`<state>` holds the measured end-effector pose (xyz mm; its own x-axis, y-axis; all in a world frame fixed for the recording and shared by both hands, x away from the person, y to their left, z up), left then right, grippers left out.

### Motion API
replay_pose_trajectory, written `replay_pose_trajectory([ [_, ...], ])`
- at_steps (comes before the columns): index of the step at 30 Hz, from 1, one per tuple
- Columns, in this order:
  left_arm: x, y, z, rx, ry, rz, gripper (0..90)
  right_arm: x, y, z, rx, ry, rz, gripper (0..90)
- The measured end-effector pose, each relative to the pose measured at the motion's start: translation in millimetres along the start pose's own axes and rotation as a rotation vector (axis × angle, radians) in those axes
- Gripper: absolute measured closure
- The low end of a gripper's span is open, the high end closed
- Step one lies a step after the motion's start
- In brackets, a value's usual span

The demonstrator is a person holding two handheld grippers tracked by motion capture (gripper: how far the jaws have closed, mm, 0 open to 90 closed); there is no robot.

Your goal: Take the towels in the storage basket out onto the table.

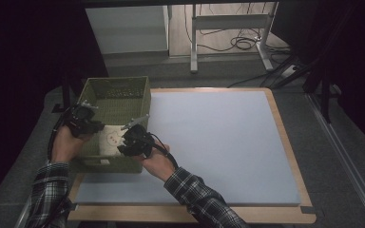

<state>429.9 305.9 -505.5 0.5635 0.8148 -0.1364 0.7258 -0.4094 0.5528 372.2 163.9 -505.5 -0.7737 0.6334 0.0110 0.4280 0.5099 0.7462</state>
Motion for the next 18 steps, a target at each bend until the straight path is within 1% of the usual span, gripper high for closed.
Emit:
replay_pose_trajectory([
  [1,0.3,0.5,-0.3,-0.006,0.006,-0.004,73.1,-1.8,1.3,-1.5,-0.006,-0.005,0.001,65.2],
  [3,0.1,0.6,-0.4,-0.012,0.000,-0.009,70.1,-7.5,4.8,-5.6,-0.023,-0.010,0.008,63.6],
  [4,0.5,0.9,-0.8,-0.014,0.003,-0.008,69.0,-9.5,5.8,-7.0,-0.026,-0.014,0.009,63.0],
  [5,0.5,0.9,-0.8,-0.014,0.003,-0.008,67.4,-9.5,5.8,-7.0,-0.026,-0.014,0.009,63.0],
  [6,0.2,1.3,-0.6,-0.019,-0.001,-0.014,66.1,-13.6,6.9,-10.1,-0.032,-0.021,-0.002,60.5],
  [9,-0.6,2.0,0.3,-0.023,-0.003,-0.016,62.5,-15.8,7.6,-12.5,-0.041,-0.023,-0.009,57.9],
  [10,-0.6,2.0,0.3,-0.023,-0.003,-0.016,61.0,-15.8,7.6,-12.5,-0.041,-0.023,-0.009,57.9],
  [11,-1.6,2.9,1.3,-0.029,-0.006,-0.020,59.3,-16.6,8.0,-14.2,-0.050,-0.028,-0.021,54.9],
  [13,-2.1,4.2,2.1,-0.033,-0.006,-0.021,56.3,-16.9,8.5,-15.7,-0.056,-0.027,-0.031,52.0],
  [14,-2.1,4.2,2.1,-0.033,-0.006,-0.021,54.7,-16.9,8.5,-15.7,-0.056,-0.027,-0.031,52.0],
  [15,-3.1,5.8,2.6,-0.043,-0.009,-0.027,52.8,-17.7,9.4,-17.3,-0.066,-0.035,-0.047,48.2],
  [16,-3.1,5.8,2.6,-0.043,-0.009,-0.027,51.4,-17.7,9.4,-17.3,-0.066,-0.035,-0.047,48.2],
  [17,-3.8,7.0,2.9,-0.049,-0.013,-0.028,50.0,-18.3,9.8,-18.9,-0.070,-0.035,-0.054,45.3],
  [18,-3.8,7.5,2.9,-0.050,-0.011,-0.027,49.1,-18.7,9.8,-19.7,-0.070,-0.037,-0.058,44.5],
])
Point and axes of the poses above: each handheld gripper's, and its own axes: z roughly forward along the jaws, y roughly out of its top, x roughly to its left, the point moved 9 cm from there along z, roughly forward along the jaws, and after that the axes turned 15 degrees about -y, right-handed, at the moved point
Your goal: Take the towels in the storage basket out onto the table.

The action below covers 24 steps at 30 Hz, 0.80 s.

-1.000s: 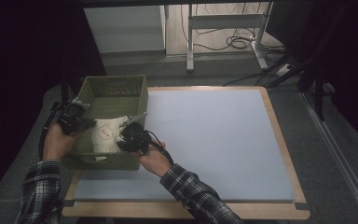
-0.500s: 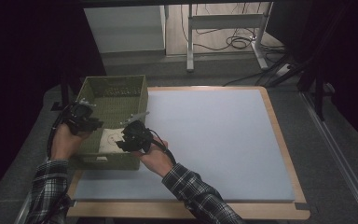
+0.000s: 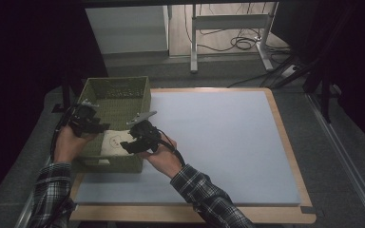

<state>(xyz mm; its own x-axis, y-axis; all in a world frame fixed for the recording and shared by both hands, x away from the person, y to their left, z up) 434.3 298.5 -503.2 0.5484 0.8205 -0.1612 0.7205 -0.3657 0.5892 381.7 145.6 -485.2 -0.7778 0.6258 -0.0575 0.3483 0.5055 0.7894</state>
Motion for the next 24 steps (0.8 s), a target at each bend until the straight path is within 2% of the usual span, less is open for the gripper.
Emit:
replay_pose_trajectory([
  [10,-4.5,6.5,2.1,-0.043,-0.022,-0.022,30.9,-8.4,-1.4,-9.7,-0.021,-0.018,-0.052,32.6],
  [16,-10.3,10.9,4.3,-0.064,-0.046,-0.029,22.9,-15.1,-2.6,-17.1,-0.032,-0.025,-0.054,30.0],
  [21,-19.7,16.5,7.0,-0.080,-0.076,-0.022,19.3,-23.6,-6.6,-25.1,-0.036,-0.042,-0.070,28.3],
  [24,-31.8,23.5,9.3,-0.090,-0.101,-0.013,17.2,-32.5,-11.6,-33.0,-0.044,-0.048,-0.063,27.2],
])
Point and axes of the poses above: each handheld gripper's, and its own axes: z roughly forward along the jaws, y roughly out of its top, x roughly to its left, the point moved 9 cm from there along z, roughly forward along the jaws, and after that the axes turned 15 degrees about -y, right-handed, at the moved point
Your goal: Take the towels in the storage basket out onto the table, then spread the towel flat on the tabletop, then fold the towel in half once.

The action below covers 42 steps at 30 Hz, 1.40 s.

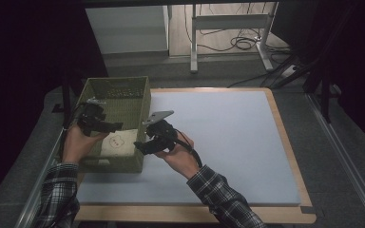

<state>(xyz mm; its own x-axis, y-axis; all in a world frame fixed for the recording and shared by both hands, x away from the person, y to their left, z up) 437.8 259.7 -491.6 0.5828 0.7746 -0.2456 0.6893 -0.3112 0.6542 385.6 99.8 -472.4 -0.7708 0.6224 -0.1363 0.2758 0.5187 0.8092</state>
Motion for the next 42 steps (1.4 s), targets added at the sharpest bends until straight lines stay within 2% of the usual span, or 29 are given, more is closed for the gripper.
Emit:
replay_pose_trajectory([
  [10,-27.0,15.1,11.5,0.009,-0.026,0.042,11.4,-27.5,-19.6,-16.8,0.003,-0.030,0.029,24.5],
  [18,-38.9,18.2,19.3,0.018,-0.033,0.057,9.9,-45.5,-39.2,-29.3,0.010,-0.046,0.048,23.9],
  [29,-57.1,27.7,26.4,0.004,-0.063,0.071,6.8,-63.8,-59.1,-45.3,0.020,-0.059,0.076,23.1],
  [34,-69.3,31.6,33.1,0.009,-0.086,0.082,6.2,-71.2,-67.2,-51.6,0.021,-0.068,0.082,22.8],
  [42,-94.5,41.5,47.4,0.025,-0.112,0.123,5.0,-81.4,-80.9,-59.6,0.029,-0.077,0.098,22.2],
])
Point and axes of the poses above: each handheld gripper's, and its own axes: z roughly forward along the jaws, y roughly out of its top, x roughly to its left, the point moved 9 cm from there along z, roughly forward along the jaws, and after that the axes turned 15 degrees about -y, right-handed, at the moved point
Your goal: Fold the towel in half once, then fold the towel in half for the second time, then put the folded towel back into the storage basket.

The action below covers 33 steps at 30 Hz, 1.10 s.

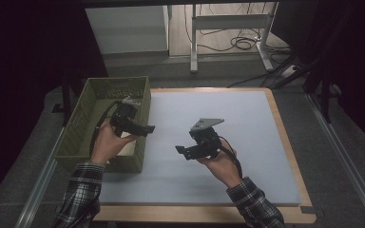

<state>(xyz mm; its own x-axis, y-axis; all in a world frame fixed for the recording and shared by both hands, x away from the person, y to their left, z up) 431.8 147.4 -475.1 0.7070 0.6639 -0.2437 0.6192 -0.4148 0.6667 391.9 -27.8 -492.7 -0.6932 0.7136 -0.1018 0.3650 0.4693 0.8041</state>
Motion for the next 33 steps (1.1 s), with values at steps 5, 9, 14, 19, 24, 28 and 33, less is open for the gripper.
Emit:
replay_pose_trajectory([
  [5,-14.5,8.2,11.3,0.005,-0.018,0.023,4.1,-8.7,-5.7,-6.0,0.000,-0.008,0.012,22.1],
  [9,-26.4,13.1,22.1,0.005,-0.039,0.034,3.4,-15.4,-10.0,-12.3,-0.002,-0.012,0.025,21.8],
  [14,-39.3,17.3,36.9,0.008,-0.060,0.052,2.9,-24.1,-18.5,-19.4,0.002,-0.025,0.026,21.3],
  [19,-54.5,20.0,51.4,-0.004,-0.090,0.056,2.4,-33.5,-28.0,-25.6,0.009,-0.040,0.029,20.6],
  [24,-72.3,20.1,66.1,-0.009,-0.107,0.073,1.8,-43.4,-37.8,-32.4,0.012,-0.064,0.029,20.0],
  [28,-84.9,17.7,77.5,-0.020,-0.117,0.087,1.4,-51.8,-45.8,-37.6,0.012,-0.082,0.034,18.8],
  [33,-93.4,7.9,92.6,-0.024,-0.101,0.108,1.2,-62.4,-60.4,-39.4,0.022,-0.107,0.042,16.9],
])
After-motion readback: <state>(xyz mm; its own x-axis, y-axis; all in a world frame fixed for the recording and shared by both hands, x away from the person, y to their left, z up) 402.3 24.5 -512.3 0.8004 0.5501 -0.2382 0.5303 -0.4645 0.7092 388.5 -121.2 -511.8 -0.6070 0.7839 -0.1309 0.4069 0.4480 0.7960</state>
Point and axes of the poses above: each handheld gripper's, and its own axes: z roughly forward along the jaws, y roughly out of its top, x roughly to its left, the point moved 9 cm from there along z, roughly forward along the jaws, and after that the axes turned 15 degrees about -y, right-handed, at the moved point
